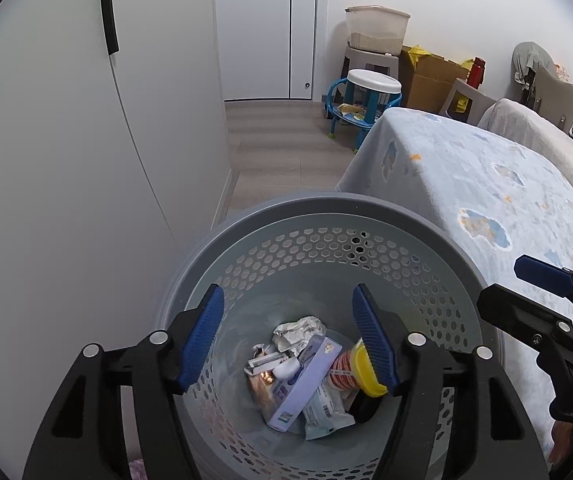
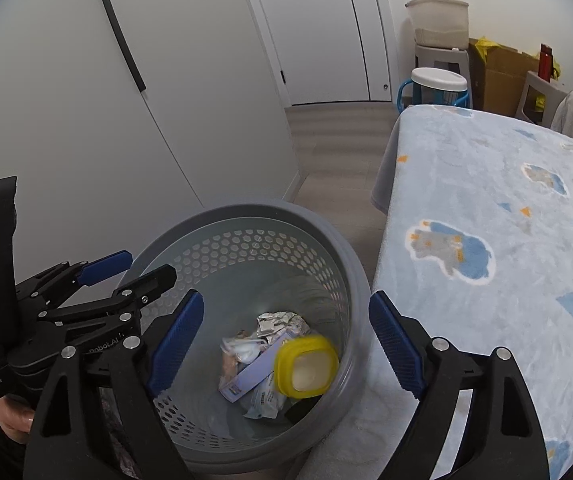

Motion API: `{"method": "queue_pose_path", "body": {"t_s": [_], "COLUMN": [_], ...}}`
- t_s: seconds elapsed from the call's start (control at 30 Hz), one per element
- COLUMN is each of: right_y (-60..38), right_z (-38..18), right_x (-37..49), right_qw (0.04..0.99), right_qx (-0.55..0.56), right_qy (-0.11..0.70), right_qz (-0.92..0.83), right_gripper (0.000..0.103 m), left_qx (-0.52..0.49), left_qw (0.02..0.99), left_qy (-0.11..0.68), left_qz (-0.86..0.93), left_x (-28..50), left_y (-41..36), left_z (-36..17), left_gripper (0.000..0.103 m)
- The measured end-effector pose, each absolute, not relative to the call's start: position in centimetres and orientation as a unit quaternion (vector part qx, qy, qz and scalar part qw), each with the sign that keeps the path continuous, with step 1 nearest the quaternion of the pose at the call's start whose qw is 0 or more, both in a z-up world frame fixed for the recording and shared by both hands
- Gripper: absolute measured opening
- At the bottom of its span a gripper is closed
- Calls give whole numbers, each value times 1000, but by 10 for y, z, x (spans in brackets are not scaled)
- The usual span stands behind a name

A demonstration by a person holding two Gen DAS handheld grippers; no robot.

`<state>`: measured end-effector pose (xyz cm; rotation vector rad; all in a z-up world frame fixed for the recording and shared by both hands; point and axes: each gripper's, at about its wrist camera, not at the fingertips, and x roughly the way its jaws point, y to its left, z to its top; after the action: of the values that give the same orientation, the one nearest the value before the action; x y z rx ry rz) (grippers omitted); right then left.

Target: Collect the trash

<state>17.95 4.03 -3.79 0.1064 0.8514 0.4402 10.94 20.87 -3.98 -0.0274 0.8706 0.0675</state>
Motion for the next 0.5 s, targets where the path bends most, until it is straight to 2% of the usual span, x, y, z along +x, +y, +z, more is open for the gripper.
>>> {"method": "queue_pose_path", "body": {"t_s": [0.5], "right_y": [39], "right_z": [-43], "right_x": [175], "right_qw": [884], "right_qx": [58], "right_qy": [415], "right_qz": [207], "right_gripper": [83], "left_qx": [-14], "left_qw": [905], "left_qy": [423], "left_qz": [37], "left_x": [108], "left_y": [211], "left_z": [-40], "left_gripper": [72]}}
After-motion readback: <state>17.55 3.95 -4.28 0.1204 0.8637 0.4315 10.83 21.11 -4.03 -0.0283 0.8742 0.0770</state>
